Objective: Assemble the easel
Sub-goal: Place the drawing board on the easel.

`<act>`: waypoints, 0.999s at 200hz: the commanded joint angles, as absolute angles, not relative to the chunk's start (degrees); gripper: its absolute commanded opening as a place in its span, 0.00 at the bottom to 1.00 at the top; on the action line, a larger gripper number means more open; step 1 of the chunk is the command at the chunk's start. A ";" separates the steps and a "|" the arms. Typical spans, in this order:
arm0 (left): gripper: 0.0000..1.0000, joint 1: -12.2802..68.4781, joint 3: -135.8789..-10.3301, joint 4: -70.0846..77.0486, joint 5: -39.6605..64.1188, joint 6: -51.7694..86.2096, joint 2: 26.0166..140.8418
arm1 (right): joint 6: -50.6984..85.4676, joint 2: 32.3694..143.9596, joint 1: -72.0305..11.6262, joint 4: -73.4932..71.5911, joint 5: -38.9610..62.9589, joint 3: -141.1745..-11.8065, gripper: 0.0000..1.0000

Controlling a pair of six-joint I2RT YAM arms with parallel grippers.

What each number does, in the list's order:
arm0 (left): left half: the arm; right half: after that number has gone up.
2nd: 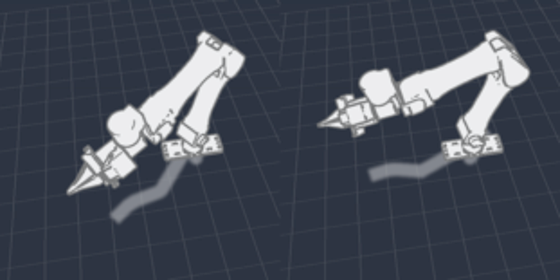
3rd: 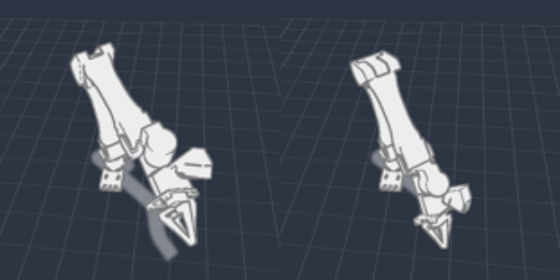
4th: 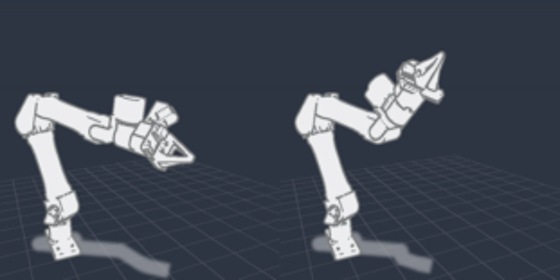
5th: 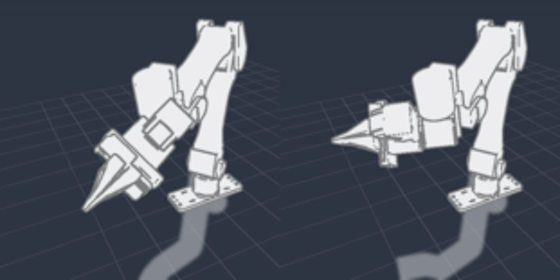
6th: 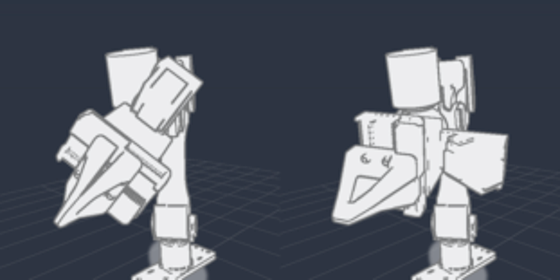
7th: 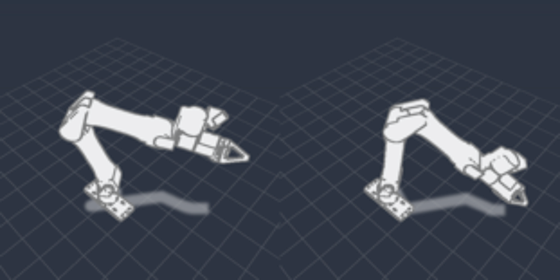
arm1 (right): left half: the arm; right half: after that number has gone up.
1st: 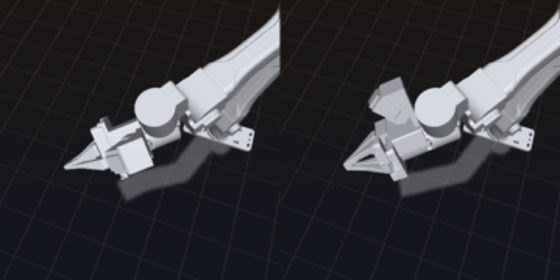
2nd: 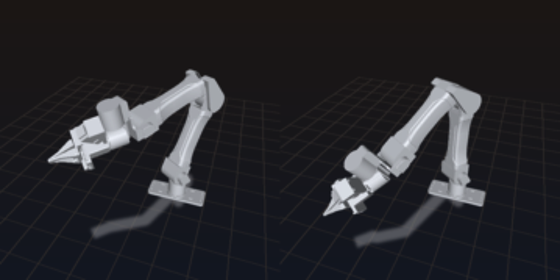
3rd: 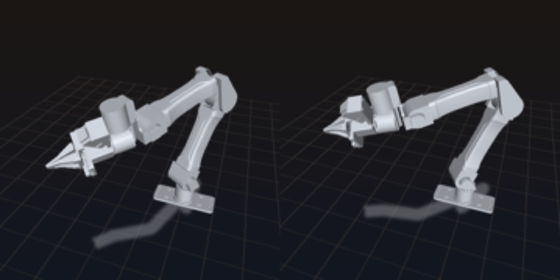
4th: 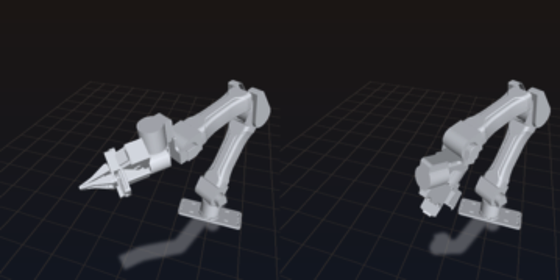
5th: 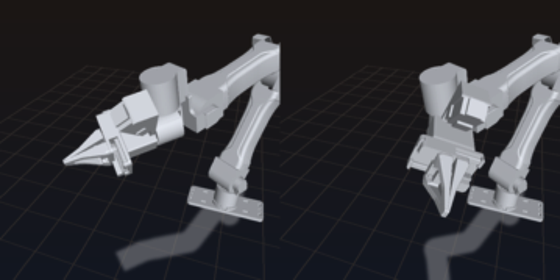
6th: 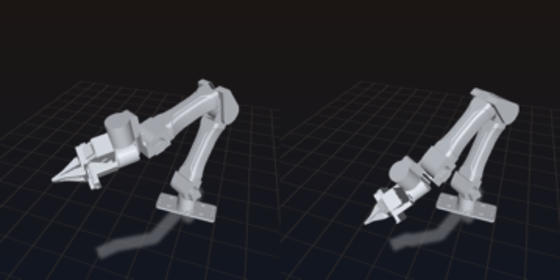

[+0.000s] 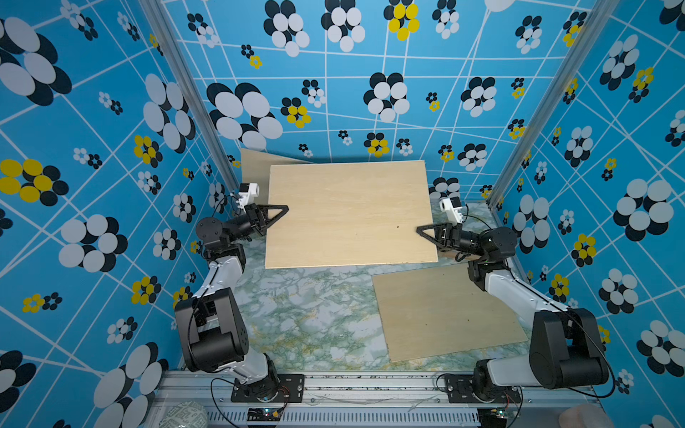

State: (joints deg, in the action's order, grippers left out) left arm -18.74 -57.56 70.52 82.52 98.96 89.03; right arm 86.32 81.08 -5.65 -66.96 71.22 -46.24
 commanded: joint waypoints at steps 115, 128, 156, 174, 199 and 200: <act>0.19 -13.60 -71.20 12.81 69.95 49.14 82.24 | 71.90 73.60 -7.99 -76.20 66.37 -40.80 0.00; 0.14 -10.56 -75.96 4.85 67.35 43.80 82.88 | 70.14 72.10 -7.77 -75.15 65.08 -40.01 0.00; 0.04 -5.60 -83.73 6.23 64.06 46.31 87.75 | 62.45 67.58 -7.21 -66.18 63.22 -38.86 0.00; 0.04 -3.36 -89.18 7.48 63.29 47.52 91.72 | 60.59 65.59 -4.32 -66.57 63.09 -38.35 0.00; 0.04 -1.68 -98.25 11.32 62.42 51.28 98.26 | 59.12 64.76 -3.09 -66.09 61.76 -38.56 0.00; 0.04 -1.54 -98.70 11.37 62.45 51.30 98.53 | 59.09 64.81 -3.08 -66.09 61.73 -38.61 0.00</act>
State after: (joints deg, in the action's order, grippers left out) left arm -7.53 -90.83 10.28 78.59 51.96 94.00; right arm 74.37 66.76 -0.89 -60.31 61.91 -37.34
